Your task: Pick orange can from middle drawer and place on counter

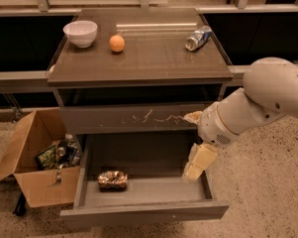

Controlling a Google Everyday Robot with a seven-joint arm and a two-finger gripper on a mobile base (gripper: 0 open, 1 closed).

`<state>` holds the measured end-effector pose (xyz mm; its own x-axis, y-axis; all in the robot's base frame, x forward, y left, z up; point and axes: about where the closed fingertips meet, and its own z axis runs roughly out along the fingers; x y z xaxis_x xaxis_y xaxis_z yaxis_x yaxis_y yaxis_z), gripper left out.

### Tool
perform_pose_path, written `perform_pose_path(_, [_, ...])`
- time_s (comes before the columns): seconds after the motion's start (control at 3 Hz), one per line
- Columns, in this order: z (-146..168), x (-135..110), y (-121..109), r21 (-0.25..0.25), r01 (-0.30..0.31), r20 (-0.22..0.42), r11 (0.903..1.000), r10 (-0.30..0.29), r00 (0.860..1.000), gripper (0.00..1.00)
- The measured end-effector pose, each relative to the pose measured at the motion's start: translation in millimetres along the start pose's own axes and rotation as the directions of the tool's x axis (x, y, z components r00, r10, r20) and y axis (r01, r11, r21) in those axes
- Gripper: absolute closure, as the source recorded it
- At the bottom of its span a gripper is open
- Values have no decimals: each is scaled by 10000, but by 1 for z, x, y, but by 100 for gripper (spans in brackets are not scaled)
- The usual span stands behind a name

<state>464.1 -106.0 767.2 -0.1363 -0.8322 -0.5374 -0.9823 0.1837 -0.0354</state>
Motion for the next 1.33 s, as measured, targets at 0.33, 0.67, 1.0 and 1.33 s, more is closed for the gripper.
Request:
perform_pose_path(0.33, [14, 5, -3, -45, -25, -108, 10000, 24, 9999, 0])
perform_pose_path(0.67, [65, 24, -5, -265, 332, -174, 9991, -337, 9993, 0])
perform_pose_path(1.0, [125, 44, -13, -262, 772, -89, 9967, -775, 9970, 0])
perform_pose_path(1.33, [196, 65, -19, -616, 629, 585, 9961, -593, 9965, 0])
